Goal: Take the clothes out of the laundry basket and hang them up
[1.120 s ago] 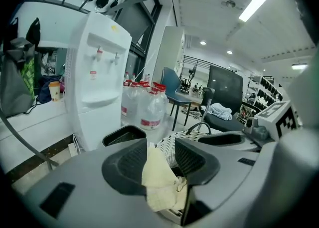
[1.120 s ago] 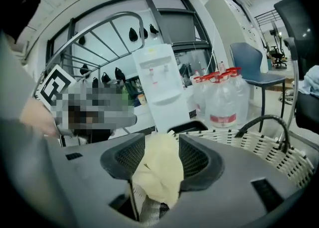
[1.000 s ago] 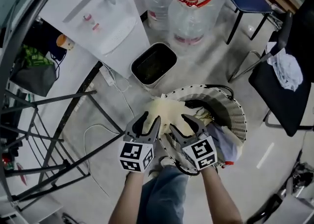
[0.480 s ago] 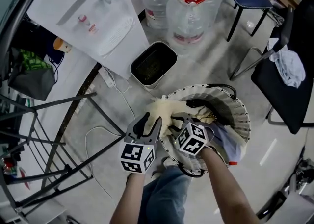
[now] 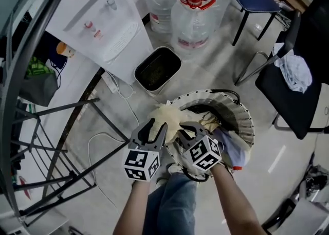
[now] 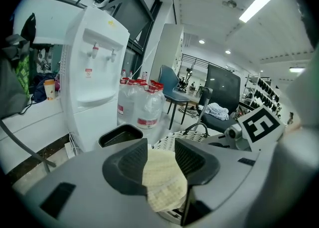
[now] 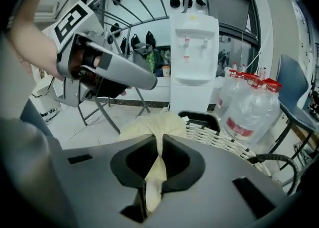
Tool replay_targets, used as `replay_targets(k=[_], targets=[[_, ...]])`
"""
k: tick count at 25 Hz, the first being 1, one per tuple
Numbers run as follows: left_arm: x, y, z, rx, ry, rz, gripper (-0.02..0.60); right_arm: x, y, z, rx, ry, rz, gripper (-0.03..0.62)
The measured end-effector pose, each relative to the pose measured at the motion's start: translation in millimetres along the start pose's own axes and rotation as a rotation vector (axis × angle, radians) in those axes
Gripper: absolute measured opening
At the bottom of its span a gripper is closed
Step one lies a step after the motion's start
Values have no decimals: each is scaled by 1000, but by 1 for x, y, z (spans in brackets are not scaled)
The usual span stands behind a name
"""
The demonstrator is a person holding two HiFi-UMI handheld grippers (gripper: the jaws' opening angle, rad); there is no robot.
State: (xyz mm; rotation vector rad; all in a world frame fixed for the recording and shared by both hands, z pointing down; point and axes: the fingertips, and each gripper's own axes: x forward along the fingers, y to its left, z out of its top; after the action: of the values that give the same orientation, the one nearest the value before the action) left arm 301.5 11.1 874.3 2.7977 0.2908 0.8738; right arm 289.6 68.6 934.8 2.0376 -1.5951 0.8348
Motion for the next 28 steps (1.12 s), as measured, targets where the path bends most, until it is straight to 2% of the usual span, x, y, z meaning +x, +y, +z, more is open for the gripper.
replay_targets(k=[7, 13, 22, 28], targets=[[-26, -22, 43, -6, -17, -12, 176, -61, -5, 57, 19, -73, -56, 21], [-67, -39, 83, -26, -49, -10, 176, -133, -11, 102, 84, -143, -140, 21], [-152, -83, 151, -49, -128, -52, 188, -259, -25, 202, 11, -240, -255, 21], [-199, -123, 187, 2, -148, -116, 236, -338, -12, 270, -28, -321, -293, 21]])
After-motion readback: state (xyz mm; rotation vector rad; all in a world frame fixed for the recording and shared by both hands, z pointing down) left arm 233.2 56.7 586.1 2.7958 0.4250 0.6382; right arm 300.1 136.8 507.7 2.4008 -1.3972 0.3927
